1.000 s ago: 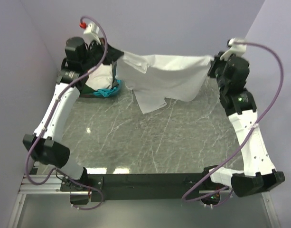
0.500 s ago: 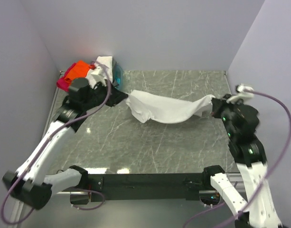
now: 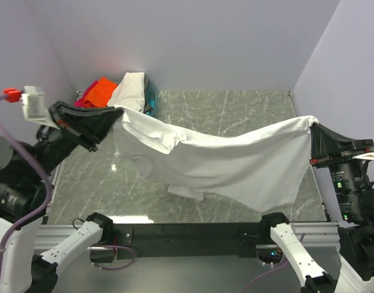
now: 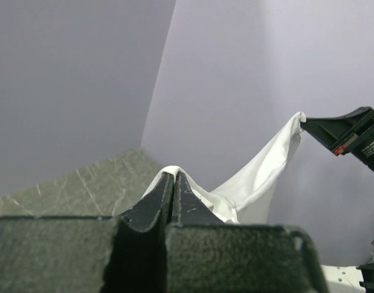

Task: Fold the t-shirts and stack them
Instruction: Flatten the tshirt out

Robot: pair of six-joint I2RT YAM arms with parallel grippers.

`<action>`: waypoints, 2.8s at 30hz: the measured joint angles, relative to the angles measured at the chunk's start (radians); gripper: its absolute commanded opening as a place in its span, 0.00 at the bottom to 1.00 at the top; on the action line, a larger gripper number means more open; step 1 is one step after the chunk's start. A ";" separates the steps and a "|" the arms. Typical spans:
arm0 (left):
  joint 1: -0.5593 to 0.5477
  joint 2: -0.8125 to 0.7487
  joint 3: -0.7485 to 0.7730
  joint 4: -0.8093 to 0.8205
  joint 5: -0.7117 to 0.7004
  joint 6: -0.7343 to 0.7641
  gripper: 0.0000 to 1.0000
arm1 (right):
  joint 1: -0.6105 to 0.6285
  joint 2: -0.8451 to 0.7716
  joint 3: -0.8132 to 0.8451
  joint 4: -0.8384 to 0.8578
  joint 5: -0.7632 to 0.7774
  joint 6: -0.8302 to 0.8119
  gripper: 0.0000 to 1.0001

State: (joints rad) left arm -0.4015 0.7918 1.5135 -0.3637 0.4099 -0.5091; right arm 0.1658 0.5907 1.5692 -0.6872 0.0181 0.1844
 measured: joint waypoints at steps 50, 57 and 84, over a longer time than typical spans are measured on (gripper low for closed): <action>0.043 0.468 -0.367 0.385 0.295 -0.096 0.01 | -0.006 0.328 -0.526 0.360 0.069 -0.144 0.04; -0.117 0.407 -0.875 0.185 0.072 -0.123 0.31 | 0.007 0.251 -0.747 0.108 0.068 0.026 0.34; -0.116 0.740 -0.637 0.381 -0.086 -0.142 0.99 | -0.060 0.777 -0.595 0.242 0.035 0.185 0.64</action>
State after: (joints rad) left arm -0.5171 1.5318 0.8764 0.0170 0.3241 -0.6510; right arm 0.1055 1.3682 0.9745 -0.4454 0.0528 0.3695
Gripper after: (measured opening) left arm 0.993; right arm 0.657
